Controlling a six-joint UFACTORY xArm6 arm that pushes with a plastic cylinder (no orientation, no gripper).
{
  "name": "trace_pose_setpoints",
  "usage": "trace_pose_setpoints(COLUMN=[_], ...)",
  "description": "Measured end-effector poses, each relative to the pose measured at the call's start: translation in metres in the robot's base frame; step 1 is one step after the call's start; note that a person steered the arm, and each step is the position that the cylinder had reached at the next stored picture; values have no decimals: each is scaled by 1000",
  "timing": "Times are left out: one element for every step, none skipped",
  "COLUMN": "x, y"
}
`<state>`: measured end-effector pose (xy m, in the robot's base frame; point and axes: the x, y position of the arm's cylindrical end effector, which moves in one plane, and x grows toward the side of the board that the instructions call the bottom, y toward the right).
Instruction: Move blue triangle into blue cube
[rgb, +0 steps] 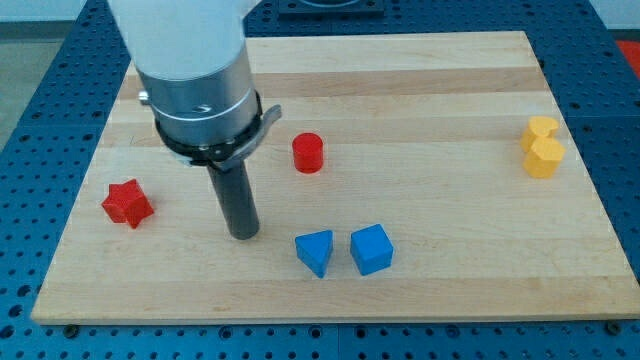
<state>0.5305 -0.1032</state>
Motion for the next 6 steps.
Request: trace_pose_setpoints(x=[2,27,37,37,36,35], y=[1,6,10,37,71,88])
